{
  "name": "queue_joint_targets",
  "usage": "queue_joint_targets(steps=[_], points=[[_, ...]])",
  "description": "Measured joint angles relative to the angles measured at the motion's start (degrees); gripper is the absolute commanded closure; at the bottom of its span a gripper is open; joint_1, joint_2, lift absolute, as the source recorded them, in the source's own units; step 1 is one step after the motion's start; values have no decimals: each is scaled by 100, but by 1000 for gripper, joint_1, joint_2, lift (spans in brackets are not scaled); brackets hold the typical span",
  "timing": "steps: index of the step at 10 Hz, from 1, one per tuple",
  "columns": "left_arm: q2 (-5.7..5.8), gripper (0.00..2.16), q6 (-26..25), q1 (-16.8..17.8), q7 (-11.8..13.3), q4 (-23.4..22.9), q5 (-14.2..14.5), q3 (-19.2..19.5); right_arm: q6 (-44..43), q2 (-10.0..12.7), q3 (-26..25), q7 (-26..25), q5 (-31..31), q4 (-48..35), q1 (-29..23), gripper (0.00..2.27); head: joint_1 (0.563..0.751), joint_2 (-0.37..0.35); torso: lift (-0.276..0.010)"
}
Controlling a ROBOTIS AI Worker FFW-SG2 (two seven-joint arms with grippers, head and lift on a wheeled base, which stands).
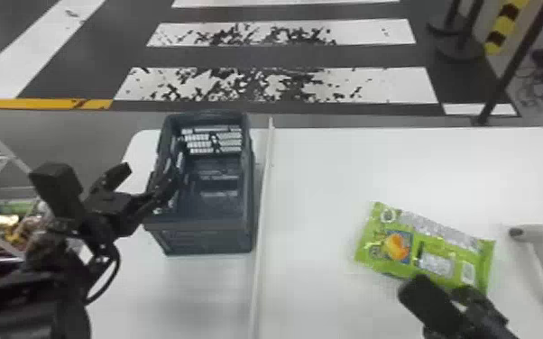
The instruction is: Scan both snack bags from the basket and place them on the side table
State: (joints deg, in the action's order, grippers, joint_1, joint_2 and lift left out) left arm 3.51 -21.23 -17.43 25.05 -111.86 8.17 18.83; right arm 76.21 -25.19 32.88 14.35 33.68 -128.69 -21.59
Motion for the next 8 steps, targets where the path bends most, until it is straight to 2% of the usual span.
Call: queue_joint_targets(steps=[2, 3, 4, 5, 6, 7, 8], points=[[1, 90, 0, 3, 0, 9, 0, -3, 129, 238, -887, 137, -1470, -559, -12, 70, 695, 185, -75], [2, 90, 0, 3, 0, 9, 0, -3, 142, 349, -1270, 167, -1903, -703, -11, 120, 695, 188, -75], [5, 90, 0, 3, 0, 9, 0, -3, 95, 496, -1724, 174, -2337, -791, 5, 286, 695, 182, -75], [5, 90, 4, 3, 1, 21, 0, -3, -47, 635, -2097, 182, -2604, -799, 52, 714, 695, 176, -75], [3, 90, 12, 3, 0, 29, 0, -8, -226, 756, -2408, 259, -2787, -740, 102, 1717, 695, 161, -75], [1, 90, 16, 3, 0, 32, -3, -14, -387, 898, -2691, 327, -2909, -638, 161, 2172, 695, 147, -75], [-3, 90, 17, 3, 5, 33, -11, -17, -485, 1042, -2895, 334, -2945, -493, 222, 2223, 695, 132, -75]])
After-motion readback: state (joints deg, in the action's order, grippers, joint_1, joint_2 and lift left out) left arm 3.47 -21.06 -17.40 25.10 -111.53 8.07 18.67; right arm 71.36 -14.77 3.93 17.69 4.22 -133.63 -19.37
